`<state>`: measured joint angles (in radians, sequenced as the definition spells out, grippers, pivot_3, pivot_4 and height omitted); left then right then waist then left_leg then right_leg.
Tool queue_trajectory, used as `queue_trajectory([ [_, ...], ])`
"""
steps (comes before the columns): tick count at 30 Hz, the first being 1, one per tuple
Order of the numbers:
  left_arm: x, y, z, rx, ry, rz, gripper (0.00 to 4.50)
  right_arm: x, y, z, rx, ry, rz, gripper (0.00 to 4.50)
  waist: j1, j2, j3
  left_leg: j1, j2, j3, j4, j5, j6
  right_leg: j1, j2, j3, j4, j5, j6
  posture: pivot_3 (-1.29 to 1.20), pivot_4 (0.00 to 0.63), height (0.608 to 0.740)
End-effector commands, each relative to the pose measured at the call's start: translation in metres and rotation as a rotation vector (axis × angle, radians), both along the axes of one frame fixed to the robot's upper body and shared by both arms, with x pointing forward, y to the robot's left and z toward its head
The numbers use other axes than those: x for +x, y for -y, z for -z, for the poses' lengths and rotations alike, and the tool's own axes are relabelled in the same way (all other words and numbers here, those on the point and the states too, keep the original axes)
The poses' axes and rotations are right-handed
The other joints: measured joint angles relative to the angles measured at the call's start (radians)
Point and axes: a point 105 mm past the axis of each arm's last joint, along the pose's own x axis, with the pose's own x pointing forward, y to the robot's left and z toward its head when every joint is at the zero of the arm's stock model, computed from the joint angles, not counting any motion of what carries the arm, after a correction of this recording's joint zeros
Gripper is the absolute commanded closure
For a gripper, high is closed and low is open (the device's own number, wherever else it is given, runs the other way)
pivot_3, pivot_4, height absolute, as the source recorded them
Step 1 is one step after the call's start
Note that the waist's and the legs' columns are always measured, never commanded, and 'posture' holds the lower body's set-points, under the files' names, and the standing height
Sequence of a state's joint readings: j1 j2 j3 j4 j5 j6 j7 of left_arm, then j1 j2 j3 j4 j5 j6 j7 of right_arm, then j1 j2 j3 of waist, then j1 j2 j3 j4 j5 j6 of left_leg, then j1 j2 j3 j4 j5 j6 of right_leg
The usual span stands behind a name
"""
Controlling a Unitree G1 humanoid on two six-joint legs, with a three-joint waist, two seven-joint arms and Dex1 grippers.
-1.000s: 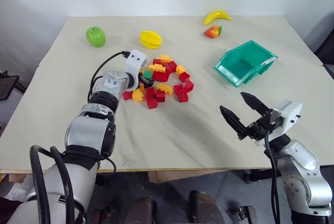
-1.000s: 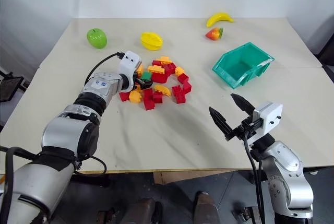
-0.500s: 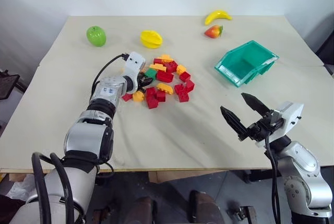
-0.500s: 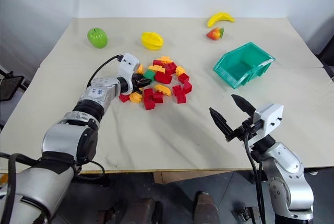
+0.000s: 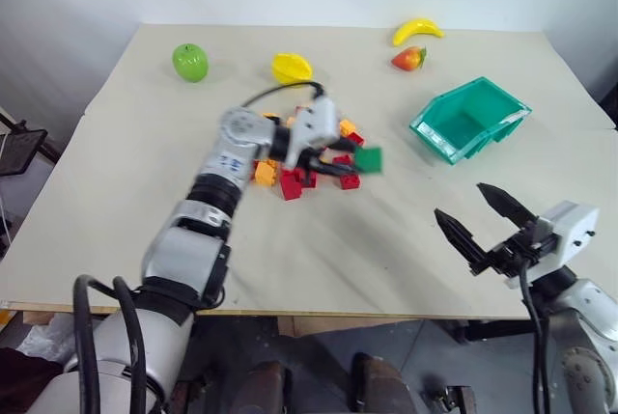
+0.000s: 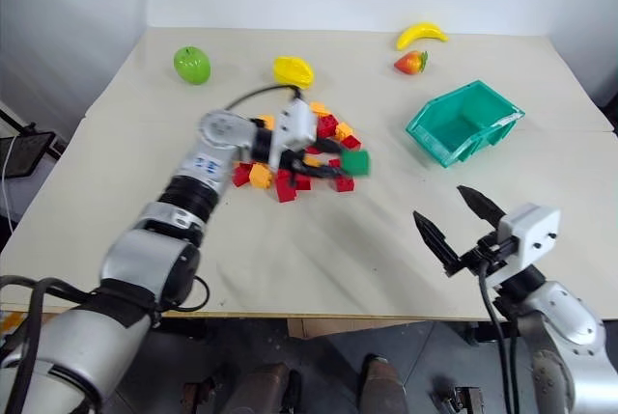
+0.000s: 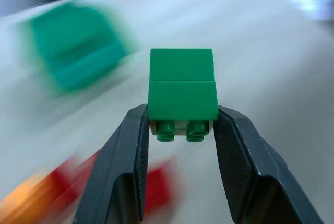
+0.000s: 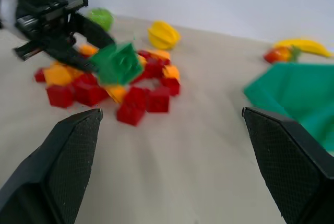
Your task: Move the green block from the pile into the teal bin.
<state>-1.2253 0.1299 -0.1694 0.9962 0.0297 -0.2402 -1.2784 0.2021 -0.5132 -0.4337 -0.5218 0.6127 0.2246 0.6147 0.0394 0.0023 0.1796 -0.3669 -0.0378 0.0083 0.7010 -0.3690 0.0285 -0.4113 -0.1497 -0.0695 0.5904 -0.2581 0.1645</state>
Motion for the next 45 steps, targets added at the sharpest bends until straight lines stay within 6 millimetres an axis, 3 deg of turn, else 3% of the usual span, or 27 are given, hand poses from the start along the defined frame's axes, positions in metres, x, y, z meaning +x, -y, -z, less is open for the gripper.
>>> queue_trajectory([
  [1, -0.011, 0.034, 0.028, 0.111, 0.003, 0.026, 3.04, -0.021, 0.017, -0.011, -0.059, 0.001, 0.038, 0.0, 0.002, 0.001, -0.001, 0.0, 0.0, 0.0, 0.0, 0.0, 0.0, 0.0, 0.0, 0.0, 0.0, 0.0, 0.0, 0.0, 0.15, 0.74],
  [4, -0.012, 0.046, 0.051, 0.188, 0.024, -0.007, 3.04, -0.032, 0.024, -0.002, -0.095, -0.07, 0.041, 0.0, 0.004, 0.0, 0.0, 0.0, 0.0, 0.0, -0.001, 0.0, 0.002, 0.0, 0.0, 0.0, -0.001, 0.0, 0.0, 0.0, 0.15, 0.74],
  [8, -0.011, 0.057, 0.058, 0.182, -0.008, -0.057, 3.04, -0.045, 0.036, 0.002, -0.078, -0.111, 0.082, 0.0, 0.001, 0.0, 0.0, 0.0, 0.001, 0.002, 0.0, -0.001, 0.002, -0.001, 0.0, 0.001, -0.001, 0.0, 0.0, 0.0, 0.15, 0.74],
  [15, -0.014, 0.055, 0.037, 0.032, -0.069, -0.016, 0.89, -0.052, 0.039, 0.006, -0.049, -0.141, 0.087, 0.0, 0.008, 0.0, 0.0, 0.0, 0.001, 0.001, 0.0, -0.001, 0.003, -0.001, -0.001, 0.002, -0.001, 0.0, 0.0, 0.0, 0.15, 0.74],
  [19, -0.01, 0.033, 0.021, -0.032, -0.04, 0.019, 0.89, -0.05, 0.042, 0.003, -0.039, -0.158, 0.064, 0.0, 0.008, 0.0, 0.0, 0.0, 0.001, 0.001, 0.0, -0.001, 0.003, -0.001, 0.0, 0.002, -0.001, 0.0, 0.0, 0.0, 0.15, 0.74],
  [21, -0.003, 0.017, -0.005, -0.177, -0.032, -0.004, 0.89, -0.05, 0.035, 0.002, -0.049, -0.177, 0.008, 0.0, 0.006, 0.0, 0.0, 0.0, 0.001, 0.001, 0.0, -0.001, 0.003, -0.001, 0.0, 0.002, -0.001, 0.0, 0.0, 0.0, 0.15, 0.74],
  [24, 0.004, -0.027, -0.029, -0.318, 0.046, -0.037, 0.52, -0.047, 0.024, 0.005, -0.119, -0.229, -0.086, 0.0, 0.0, 0.0, 0.0, 0.0, 0.001, 0.001, 0.0, -0.001, 0.003, -0.002, -0.001, 0.002, 0.0, 0.0, 0.0, 0.0, 0.15, 0.74],
  [26, 0.006, -0.064, -0.026, -0.317, 0.053, -0.076, 0.06, -0.042, 0.02, 0.005, -0.15, -0.25, -0.14, 0.0, -0.012, 0.001, 0.0, 0.0, 0.002, 0.001, 0.0, -0.001, 0.003, -0.001, 0.0, 0.001, 0.0, 0.0, 0.0, 0.0, 0.15, 0.74],
  [28, 0.002, -0.1, -0.022, -0.3, 0.048, -0.12, 0.03, -0.034, 0.018, 0.003, -0.176, -0.261, -0.184, 0.0, -0.019, 0.001, -0.001, 0.002, 0.002, 0.001, -0.001, -0.001, 0.003, -0.001, 0.0, 0.002, 0.0, 0.0, 0.0, 0.0, 0.15, 0.74],
  [33, -0.02, -0.152, -0.021, -0.325, 0.056, -0.232, 0.03, -0.011, 0.012, 0.002, -0.278, -0.308, -0.285, 0.0, -0.015, 0.0, 0.0, 0.0, 0.002, -0.004, 0.002, -0.001, 0.003, -0.001, -0.001, 0.001, 0.0, 0.001, 0.0, 0.0, 0.15, 0.74],
  [36, -0.046, -0.179, -0.001, -0.284, -0.023, -0.307, 0.03, 0.008, -0.003, 0.01, -0.358, -0.405, -0.391, 0.0, -0.014, 0.0, 0.0, -0.001, 0.004, -0.011, 0.005, -0.001, 0.002, -0.001, -0.001, 0.001, 0.0, 0.001, -0.001, 0.0, 0.15, 0.74],
  [40, -0.07, -0.192, 0.019, -0.247, -0.101, -0.363, 0.03, 0.032, -0.02, 0.021, -0.487, -0.526, -0.484, 0.0, -0.022, 0.001, 0.0, -0.001, 0.007, -0.012, 0.006, -0.002, 0.001, 0.0, -0.001, 0.001, 0.0, 0.002, -0.001, 0.0, 0.15, 0.74],
  [45, -0.086, -0.184, 0.024, -0.24, -0.126, -0.345, 0.03, 0.064, -0.033, 0.023, -0.575, -0.567, -0.485, 0.0, -0.013, 0.001, 0.0, -0.004, 0.007, -0.016, 0.01, -0.003, 0.0, 0.0, -0.002, -0.002, 0.0, 0.002, -0.002, 0.0, 0.15, 0.74],
])
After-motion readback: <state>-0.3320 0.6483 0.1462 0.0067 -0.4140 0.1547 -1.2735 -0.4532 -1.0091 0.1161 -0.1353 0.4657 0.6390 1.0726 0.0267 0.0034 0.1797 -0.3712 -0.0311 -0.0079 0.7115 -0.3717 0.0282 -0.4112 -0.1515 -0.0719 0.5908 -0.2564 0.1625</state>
